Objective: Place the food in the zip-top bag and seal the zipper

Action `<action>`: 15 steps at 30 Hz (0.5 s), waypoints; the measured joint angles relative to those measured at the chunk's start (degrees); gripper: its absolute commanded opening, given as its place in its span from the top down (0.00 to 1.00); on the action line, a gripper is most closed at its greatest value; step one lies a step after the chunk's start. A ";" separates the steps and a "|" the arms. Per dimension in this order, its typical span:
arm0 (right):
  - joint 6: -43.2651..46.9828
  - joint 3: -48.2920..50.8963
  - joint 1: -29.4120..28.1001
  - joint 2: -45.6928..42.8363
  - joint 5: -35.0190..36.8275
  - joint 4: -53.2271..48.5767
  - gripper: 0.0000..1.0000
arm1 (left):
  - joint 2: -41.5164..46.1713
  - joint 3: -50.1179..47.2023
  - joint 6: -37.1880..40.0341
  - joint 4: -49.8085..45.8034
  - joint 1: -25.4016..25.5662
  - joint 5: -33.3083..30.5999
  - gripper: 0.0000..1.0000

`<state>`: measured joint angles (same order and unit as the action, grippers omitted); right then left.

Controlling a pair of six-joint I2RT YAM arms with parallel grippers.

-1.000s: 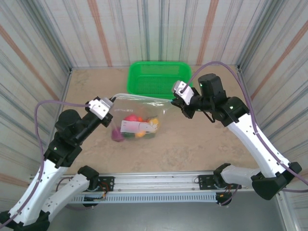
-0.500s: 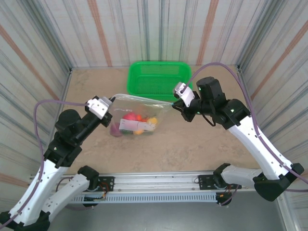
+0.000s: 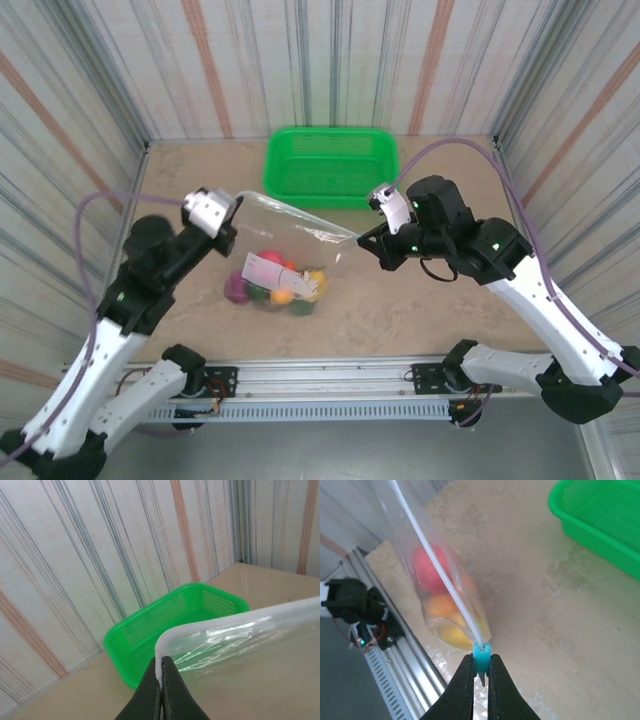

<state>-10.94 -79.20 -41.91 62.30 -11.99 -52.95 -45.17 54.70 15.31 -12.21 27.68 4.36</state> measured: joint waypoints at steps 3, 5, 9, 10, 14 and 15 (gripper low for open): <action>-5.62 7.56 4.22 0.24 3.28 3.37 1.00 | -14.34 3.30 -4.22 2.89 -1.55 4.61 0.98; -10.51 14.80 6.95 0.28 5.66 6.80 1.00 | -25.90 6.86 -7.52 3.89 -1.75 8.17 0.71; -19.71 27.32 10.43 -0.24 11.34 6.64 1.00 | -37.81 9.75 -13.55 4.57 -3.06 8.85 0.03; -21.77 30.05 10.56 -0.87 12.39 6.75 0.98 | -37.81 9.09 -14.60 5.09 -3.19 8.17 0.02; -27.69 37.24 11.47 -4.66 14.45 8.20 0.68 | -31.93 7.41 -16.11 6.71 -1.92 5.07 0.02; -28.89 38.42 12.28 -5.95 14.99 8.76 0.58 | -29.99 7.41 -16.31 6.97 -1.64 4.07 0.01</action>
<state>-39.83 -40.77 -29.63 56.36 3.01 -44.18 -75.16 62.11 -0.99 -5.23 26.04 8.43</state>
